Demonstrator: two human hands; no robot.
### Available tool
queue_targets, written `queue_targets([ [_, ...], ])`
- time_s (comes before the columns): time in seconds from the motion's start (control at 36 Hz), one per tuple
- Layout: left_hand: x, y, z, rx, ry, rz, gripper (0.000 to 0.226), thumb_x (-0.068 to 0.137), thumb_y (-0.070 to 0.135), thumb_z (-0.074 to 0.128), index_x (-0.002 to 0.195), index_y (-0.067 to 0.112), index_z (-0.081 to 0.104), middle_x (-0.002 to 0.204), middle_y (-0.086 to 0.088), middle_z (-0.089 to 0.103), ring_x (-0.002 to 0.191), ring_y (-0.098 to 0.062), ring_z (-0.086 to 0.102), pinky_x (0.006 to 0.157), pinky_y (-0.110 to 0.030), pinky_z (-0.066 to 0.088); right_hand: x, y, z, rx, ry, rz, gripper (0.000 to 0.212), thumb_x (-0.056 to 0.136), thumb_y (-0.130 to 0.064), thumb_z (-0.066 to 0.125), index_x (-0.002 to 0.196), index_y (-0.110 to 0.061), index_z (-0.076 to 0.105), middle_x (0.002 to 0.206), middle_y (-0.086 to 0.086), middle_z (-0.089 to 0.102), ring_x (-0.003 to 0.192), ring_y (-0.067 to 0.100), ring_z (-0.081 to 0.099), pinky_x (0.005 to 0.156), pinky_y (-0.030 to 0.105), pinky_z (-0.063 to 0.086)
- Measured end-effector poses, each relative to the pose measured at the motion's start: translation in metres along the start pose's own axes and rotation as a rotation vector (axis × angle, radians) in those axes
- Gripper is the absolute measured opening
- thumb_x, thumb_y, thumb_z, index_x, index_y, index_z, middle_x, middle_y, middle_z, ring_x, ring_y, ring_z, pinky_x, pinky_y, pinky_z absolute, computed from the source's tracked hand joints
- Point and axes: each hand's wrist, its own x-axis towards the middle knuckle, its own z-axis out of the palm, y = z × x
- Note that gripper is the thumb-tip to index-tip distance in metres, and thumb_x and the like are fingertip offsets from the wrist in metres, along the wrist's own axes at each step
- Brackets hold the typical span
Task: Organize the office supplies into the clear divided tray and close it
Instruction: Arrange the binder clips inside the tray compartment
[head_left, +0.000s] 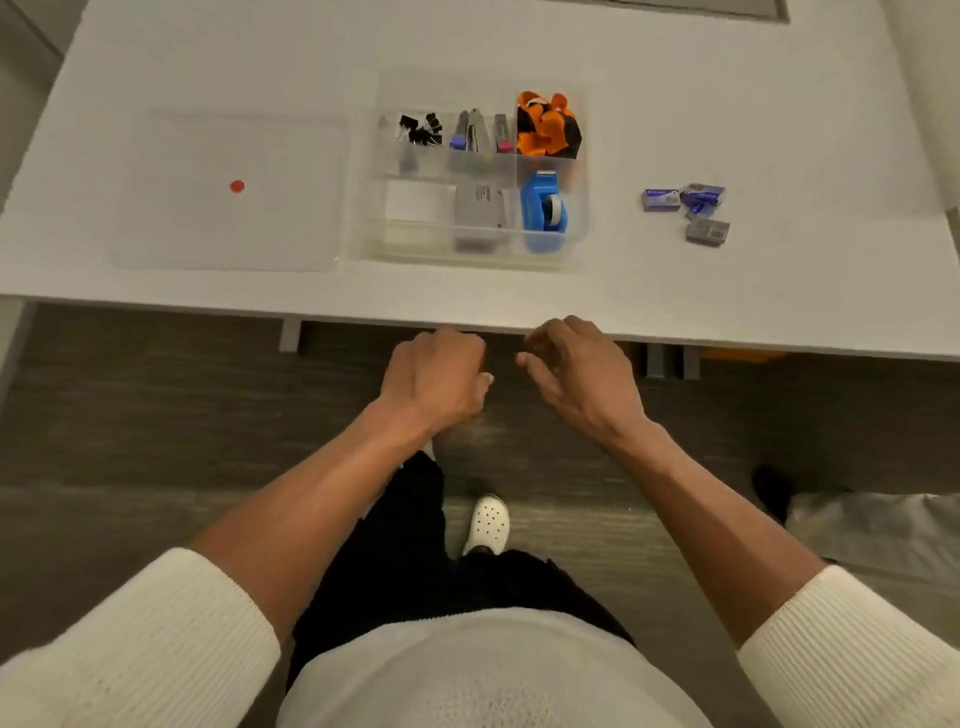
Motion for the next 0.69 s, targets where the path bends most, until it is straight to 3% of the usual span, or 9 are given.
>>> queue_targets([
  [0.33,-0.032,0.006,0.063,0.096,-0.288,0.0,0.024,0.095,0.045,0.064,0.103,0.022,0.069,0.092,-0.002,0.069,0.084,-0.022,0.068,0.077,-0.042,0.06,-0.091,0.032,0.059,-0.071,-0.272,0.079,0.026,0.096,-0.04,0.061,0.114,-0.021,0.061,0.105,-0.002,0.064,0.1,0.021,0.063,0.073,0.036,0.055],
  [0.69,-0.019,-0.048,0.114,0.069,-0.358,-0.026,0.023,0.096,0.045,0.062,0.099,0.023,0.069,0.095,0.0,0.069,0.086,-0.021,0.067,0.08,-0.041,0.058,-0.067,0.036,0.126,-0.071,-0.393,0.073,0.031,0.095,-0.034,0.059,0.121,-0.018,0.06,0.113,0.005,0.066,0.104,0.028,0.065,0.077,0.04,0.054],
])
